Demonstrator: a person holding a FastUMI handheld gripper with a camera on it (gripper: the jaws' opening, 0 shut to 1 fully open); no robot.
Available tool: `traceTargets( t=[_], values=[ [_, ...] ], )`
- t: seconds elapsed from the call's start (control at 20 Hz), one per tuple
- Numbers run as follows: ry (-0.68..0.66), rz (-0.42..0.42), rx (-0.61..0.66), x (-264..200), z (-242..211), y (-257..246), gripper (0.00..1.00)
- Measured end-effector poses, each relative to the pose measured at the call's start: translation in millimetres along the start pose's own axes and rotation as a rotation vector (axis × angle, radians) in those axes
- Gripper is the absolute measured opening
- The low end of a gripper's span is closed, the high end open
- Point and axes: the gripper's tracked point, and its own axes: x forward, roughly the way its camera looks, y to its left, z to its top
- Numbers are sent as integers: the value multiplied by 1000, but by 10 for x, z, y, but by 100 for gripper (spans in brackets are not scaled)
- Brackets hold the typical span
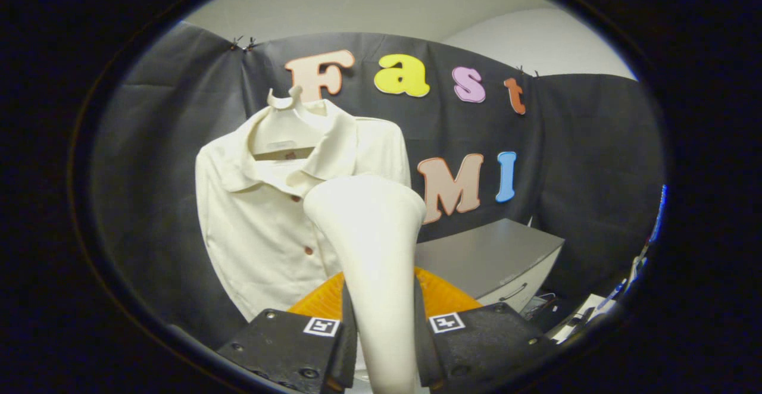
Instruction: Iron the clothes twice with a garment steamer, once on the left side and once on the right side.
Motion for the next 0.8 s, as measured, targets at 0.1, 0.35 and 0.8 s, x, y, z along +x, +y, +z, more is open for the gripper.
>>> traceTargets(
  t=[0.1,0.35,0.8],
  values=[
    [-12,24,4,-174,-70,234,41],
    [-35,62,-24,-345,-207,716,40],
    [-83,128,-87,83,-230,1355,40]
  ],
)
